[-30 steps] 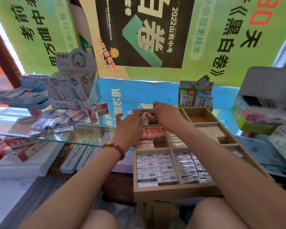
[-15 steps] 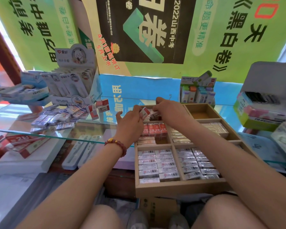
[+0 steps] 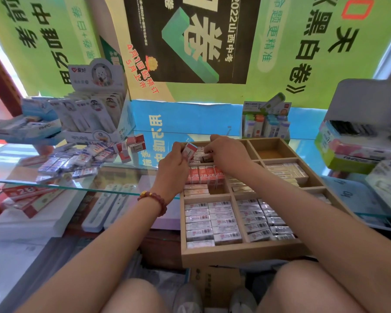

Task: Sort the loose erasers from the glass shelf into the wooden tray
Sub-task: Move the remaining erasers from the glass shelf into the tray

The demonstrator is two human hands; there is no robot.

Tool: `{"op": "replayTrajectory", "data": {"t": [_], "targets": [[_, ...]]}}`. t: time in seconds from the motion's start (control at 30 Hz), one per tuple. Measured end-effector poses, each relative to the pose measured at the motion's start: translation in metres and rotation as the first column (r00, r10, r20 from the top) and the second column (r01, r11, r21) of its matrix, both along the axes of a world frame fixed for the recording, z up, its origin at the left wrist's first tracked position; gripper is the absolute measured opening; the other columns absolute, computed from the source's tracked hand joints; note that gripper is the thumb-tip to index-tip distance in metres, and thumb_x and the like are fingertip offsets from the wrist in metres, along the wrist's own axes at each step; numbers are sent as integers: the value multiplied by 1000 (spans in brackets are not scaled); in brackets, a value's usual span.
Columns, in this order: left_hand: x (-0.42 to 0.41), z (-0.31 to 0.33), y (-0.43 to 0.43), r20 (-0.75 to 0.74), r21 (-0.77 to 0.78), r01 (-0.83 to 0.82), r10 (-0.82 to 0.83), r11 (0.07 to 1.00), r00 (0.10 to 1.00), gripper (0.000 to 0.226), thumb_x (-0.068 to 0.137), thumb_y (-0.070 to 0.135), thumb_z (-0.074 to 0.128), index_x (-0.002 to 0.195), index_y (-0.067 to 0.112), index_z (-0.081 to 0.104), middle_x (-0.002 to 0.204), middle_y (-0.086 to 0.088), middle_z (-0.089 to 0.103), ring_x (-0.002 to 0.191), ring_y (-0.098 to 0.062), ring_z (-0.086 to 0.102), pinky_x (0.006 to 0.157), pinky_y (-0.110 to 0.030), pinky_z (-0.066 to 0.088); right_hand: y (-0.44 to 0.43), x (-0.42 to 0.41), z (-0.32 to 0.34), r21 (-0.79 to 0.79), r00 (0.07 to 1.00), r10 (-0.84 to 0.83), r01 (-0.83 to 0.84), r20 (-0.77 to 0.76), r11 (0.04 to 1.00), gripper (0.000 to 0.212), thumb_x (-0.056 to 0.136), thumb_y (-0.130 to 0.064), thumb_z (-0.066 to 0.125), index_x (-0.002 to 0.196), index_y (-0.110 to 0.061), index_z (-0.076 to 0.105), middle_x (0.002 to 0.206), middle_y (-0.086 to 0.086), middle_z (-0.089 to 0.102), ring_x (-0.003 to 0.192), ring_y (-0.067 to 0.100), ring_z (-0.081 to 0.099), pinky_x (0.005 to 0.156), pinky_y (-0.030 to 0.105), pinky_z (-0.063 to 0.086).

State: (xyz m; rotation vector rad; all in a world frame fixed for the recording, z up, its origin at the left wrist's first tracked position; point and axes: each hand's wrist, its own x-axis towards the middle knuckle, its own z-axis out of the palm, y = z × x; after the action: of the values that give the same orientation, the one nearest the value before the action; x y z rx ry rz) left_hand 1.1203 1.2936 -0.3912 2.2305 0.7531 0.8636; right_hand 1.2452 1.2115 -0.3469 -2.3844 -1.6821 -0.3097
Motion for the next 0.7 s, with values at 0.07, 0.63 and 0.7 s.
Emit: {"op": "replayTrajectory", "data": {"t": [0.07, 0.63, 0.7], "targets": [[-1, 0, 0, -11, -9, 1, -1, 1000, 1000, 9, 102, 21, 31, 98, 21, 39, 70, 5, 51, 58, -13, 47, 51, -30, 32, -1, -1, -1, -9, 999, 10, -10, 40, 1000, 23, 93, -19, 55, 111, -19, 69, 96, -1, 53, 86, 21, 59, 59, 26, 32], [-5, 4, -4, -115, 23, -3, 5, 1000, 993, 9, 102, 27, 30, 101, 24, 38, 68, 7, 50, 60, -14, 48, 55, -31, 35, 14, -2, 5, -158, 991, -97, 111, 94, 981, 15, 93, -11, 52, 103, -12, 62, 103, 6, 64, 91, 24, 61, 67, 31, 42], [-5, 5, -5, -138, 53, -15, 23, 998, 990, 13, 102, 28, 29, 105, 22, 40, 71, 5, 52, 63, -19, 52, 58, -33, 41, 13, 0, 6, -157, 994, -108, 108, 9, 982, 12, 91, -12, 53, 97, -14, 63, 101, 5, 64, 88, 22, 60, 66, 30, 41]]}}
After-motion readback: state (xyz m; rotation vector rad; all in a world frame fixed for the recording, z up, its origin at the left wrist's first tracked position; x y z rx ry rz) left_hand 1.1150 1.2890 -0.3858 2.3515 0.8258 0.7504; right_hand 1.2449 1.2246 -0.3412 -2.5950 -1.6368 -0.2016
